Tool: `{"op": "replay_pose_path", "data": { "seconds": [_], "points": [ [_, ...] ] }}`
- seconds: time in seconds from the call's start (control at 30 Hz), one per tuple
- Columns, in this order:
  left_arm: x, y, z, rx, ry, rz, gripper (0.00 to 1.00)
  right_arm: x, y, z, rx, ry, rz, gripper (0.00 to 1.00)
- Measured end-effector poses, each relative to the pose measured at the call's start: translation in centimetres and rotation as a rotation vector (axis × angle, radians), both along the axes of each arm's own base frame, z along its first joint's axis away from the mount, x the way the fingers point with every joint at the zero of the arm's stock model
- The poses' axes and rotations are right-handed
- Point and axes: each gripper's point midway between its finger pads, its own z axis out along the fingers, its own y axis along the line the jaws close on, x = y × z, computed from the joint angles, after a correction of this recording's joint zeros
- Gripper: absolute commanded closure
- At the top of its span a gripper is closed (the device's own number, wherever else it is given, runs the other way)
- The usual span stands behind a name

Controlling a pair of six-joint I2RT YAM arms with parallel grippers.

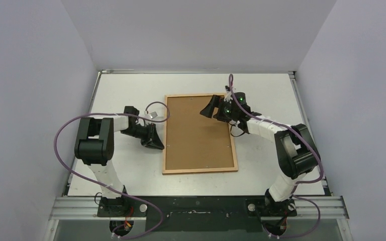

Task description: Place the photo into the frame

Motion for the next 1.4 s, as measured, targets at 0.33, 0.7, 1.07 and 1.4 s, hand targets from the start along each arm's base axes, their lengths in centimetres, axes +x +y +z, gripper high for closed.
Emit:
{"op": "replay_pose_path", "data": {
  "seconds": [0.33, 0.7, 1.07, 1.4],
  "points": [
    [4.1, 2.4, 1.9, 0.078, -0.111, 0.019, 0.7, 3.1, 7.5, 0.8, -0.022, -0.063, 0.099, 0.12],
    [18.1, 0.1, 2.7, 0.104, -0.286, 0.079, 0.72, 5.5, 3.2, -1.1, -0.141, -0.026, -0.062, 0.04],
    [16.6, -0.6, 0.3, 0.086, -0.205, 0.106, 0.82, 8.9, -4.8, -0.5, -0.224, -0.038, -0.276, 0.07],
    [15.5, -1.2, 0.2, 0.064, -0.226, 0.089, 0.85, 12.6, 4.4, 0.7, -0.2, -0.134, -0.114, 0.07]
  ]
}}
